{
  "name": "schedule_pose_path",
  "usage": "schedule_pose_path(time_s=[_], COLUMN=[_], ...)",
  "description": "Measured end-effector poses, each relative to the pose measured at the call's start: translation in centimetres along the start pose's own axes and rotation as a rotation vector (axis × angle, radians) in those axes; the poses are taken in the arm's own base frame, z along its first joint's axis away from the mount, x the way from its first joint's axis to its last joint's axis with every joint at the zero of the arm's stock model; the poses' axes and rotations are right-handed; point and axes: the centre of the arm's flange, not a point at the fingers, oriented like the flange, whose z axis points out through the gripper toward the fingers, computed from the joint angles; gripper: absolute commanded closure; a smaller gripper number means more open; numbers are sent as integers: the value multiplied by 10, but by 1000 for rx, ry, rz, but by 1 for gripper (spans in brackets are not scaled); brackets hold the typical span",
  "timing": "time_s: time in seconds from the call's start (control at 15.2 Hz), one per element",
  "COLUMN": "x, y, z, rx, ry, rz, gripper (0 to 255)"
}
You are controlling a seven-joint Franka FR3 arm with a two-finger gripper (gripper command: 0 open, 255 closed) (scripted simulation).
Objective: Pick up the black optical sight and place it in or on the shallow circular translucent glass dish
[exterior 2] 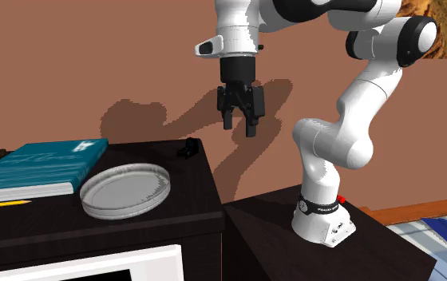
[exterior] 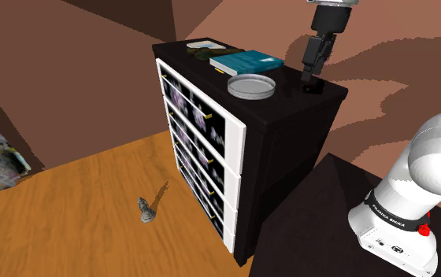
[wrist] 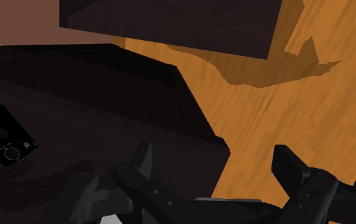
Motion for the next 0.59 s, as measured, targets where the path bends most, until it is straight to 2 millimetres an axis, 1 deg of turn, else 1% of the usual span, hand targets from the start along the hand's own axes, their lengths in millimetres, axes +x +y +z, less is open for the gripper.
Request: schedule_pose_path(time_s=[0.07,0.2,0.33,0.4,0.59], x=[0,-1,0,0,-2], y=[0,14,34,49,82], z=[0,4,10,13,23], rx=[0,-8,-20,-27,-47], ry=[0,1,1,1,2], rz=[0,-9,-24,-31,-58], gripper=[0,0,0,0,0])
